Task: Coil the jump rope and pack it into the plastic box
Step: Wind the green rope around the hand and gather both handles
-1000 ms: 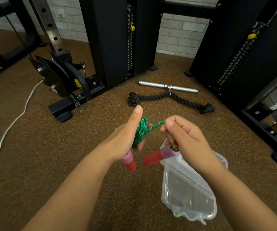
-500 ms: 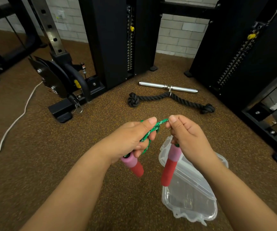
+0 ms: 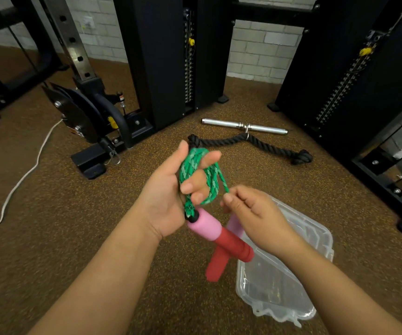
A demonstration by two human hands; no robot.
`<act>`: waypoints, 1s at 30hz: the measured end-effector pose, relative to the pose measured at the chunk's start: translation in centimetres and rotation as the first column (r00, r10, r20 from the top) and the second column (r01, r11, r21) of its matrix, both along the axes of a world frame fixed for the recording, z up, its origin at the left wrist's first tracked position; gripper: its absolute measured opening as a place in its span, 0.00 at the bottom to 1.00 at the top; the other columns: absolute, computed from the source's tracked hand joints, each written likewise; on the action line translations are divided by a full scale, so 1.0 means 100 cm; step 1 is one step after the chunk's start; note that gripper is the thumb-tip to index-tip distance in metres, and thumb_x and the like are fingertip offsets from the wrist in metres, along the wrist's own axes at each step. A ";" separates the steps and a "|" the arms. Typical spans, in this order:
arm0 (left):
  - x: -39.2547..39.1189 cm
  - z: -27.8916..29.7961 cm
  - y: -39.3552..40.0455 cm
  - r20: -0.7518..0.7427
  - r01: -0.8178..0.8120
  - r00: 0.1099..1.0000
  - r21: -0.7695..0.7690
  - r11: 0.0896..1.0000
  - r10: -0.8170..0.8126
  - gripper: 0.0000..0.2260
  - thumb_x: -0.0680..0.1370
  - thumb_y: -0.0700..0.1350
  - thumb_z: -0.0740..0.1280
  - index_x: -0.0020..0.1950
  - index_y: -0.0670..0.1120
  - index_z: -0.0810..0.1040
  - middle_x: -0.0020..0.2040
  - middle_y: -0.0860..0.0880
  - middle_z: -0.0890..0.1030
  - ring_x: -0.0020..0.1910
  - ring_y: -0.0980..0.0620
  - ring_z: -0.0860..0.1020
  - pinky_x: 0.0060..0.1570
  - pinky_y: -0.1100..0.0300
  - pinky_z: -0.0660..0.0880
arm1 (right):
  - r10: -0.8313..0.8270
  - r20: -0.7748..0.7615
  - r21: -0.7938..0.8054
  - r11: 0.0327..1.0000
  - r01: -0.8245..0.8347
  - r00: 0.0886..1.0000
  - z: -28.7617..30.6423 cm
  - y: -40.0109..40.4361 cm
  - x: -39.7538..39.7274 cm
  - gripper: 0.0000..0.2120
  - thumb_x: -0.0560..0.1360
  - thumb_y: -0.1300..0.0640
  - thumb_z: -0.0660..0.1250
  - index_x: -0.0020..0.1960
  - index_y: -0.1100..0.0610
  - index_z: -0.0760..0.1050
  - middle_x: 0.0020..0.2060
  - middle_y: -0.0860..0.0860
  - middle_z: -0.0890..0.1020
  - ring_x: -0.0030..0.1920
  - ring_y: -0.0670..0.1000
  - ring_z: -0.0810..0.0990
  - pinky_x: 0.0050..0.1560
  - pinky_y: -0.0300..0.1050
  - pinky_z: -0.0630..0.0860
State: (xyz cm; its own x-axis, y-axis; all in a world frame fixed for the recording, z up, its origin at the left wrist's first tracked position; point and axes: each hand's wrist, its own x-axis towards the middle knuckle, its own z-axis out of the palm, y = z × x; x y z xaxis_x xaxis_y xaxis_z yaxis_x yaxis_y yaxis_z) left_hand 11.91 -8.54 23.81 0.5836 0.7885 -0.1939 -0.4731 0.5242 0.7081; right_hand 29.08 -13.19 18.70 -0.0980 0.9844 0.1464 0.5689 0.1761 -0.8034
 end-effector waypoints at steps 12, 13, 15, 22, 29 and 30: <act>0.002 0.000 -0.001 -0.141 -0.285 0.942 0.134 0.949 0.303 0.15 0.82 0.46 0.55 0.67 0.43 0.70 0.44 0.48 0.85 0.35 0.54 0.79 0.41 0.62 0.78 | 0.084 0.187 0.002 0.996 -0.086 0.979 0.010 -0.010 -0.016 0.04 0.71 0.57 0.66 0.46 0.53 0.75 0.42 0.48 0.77 0.43 0.47 0.76 0.44 0.40 0.72; 0.004 -0.002 -0.002 -0.190 -0.283 0.929 0.189 0.940 0.318 0.13 0.82 0.45 0.55 0.65 0.46 0.71 0.45 0.48 0.85 0.37 0.53 0.79 0.43 0.60 0.78 | 0.111 0.286 0.001 0.993 -0.116 0.952 0.012 -0.012 -0.016 0.08 0.72 0.56 0.65 0.51 0.52 0.74 0.46 0.47 0.77 0.46 0.46 0.76 0.46 0.40 0.72; 0.006 -0.006 -0.004 -0.366 -0.228 0.859 0.355 0.907 0.359 0.12 0.82 0.46 0.56 0.56 0.57 0.78 0.49 0.47 0.84 0.41 0.48 0.77 0.47 0.54 0.73 | 0.100 0.478 0.050 0.989 -0.140 0.873 0.016 -0.015 -0.016 0.12 0.73 0.54 0.64 0.56 0.52 0.71 0.49 0.48 0.76 0.48 0.49 0.76 0.42 0.40 0.69; 0.009 -0.016 -0.005 -0.665 0.071 0.626 0.568 0.820 0.407 0.12 0.78 0.60 0.56 0.47 0.64 0.79 0.46 0.60 0.83 0.58 0.51 0.77 0.61 0.52 0.69 | 0.024 0.597 0.266 0.937 -0.226 0.802 0.031 -0.021 -0.014 0.17 0.65 0.60 0.70 0.53 0.55 0.75 0.37 0.49 0.78 0.36 0.50 0.77 0.39 0.39 0.65; 0.011 -0.005 -0.013 -0.751 0.255 0.556 0.562 0.787 0.356 0.30 0.74 0.69 0.46 0.31 0.50 0.75 0.26 0.56 0.76 0.31 0.59 0.75 0.37 0.64 0.69 | 0.075 0.345 0.418 0.880 -0.224 0.936 0.045 -0.021 -0.006 0.20 0.66 0.66 0.69 0.56 0.56 0.76 0.46 0.50 0.79 0.46 0.47 0.78 0.45 0.39 0.76; 0.012 -0.002 -0.015 -0.766 0.283 0.540 0.556 0.782 0.349 0.31 0.73 0.68 0.44 0.28 0.48 0.72 0.23 0.53 0.74 0.26 0.57 0.74 0.33 0.61 0.70 | 0.067 0.294 0.422 0.886 -0.192 0.953 0.045 -0.020 -0.004 0.21 0.65 0.66 0.70 0.56 0.56 0.75 0.48 0.50 0.77 0.47 0.46 0.77 0.44 0.41 0.76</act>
State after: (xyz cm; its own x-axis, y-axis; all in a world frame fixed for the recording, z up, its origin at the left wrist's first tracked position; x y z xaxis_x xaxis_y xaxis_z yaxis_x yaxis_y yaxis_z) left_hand 13.09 -10.04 23.63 0.3846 0.9203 -0.0714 0.4543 -0.1213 0.8826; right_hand 28.64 -15.18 23.18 -0.3167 0.7984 0.5121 0.6952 0.5627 -0.4473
